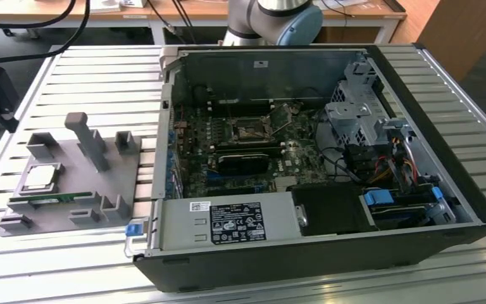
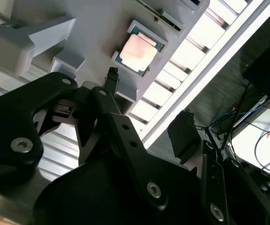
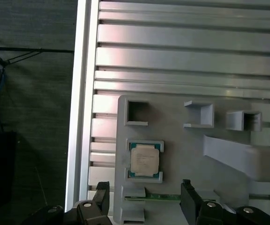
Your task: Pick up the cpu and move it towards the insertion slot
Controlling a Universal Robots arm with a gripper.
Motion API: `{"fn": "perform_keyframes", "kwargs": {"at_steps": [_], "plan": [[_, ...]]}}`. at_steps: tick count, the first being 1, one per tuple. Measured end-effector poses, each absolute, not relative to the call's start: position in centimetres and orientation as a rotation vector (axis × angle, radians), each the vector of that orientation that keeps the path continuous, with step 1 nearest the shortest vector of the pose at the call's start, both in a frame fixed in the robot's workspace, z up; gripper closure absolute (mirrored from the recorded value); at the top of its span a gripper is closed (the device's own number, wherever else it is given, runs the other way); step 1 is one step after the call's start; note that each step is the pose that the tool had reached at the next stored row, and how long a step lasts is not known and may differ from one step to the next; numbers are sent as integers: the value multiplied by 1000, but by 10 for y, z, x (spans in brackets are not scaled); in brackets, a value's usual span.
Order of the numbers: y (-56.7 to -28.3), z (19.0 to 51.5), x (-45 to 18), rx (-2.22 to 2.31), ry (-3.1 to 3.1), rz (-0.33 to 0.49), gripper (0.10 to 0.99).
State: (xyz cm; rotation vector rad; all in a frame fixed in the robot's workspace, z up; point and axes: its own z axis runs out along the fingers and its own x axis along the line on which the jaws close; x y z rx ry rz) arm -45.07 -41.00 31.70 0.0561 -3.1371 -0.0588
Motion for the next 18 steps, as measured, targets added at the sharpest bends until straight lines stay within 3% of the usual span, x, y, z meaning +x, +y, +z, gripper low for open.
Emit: {"fn": "perform_keyframes", "kwargs": {"at_steps": [18], "plan": [[-413,295,-448,59,-3137,-59,380]]}}
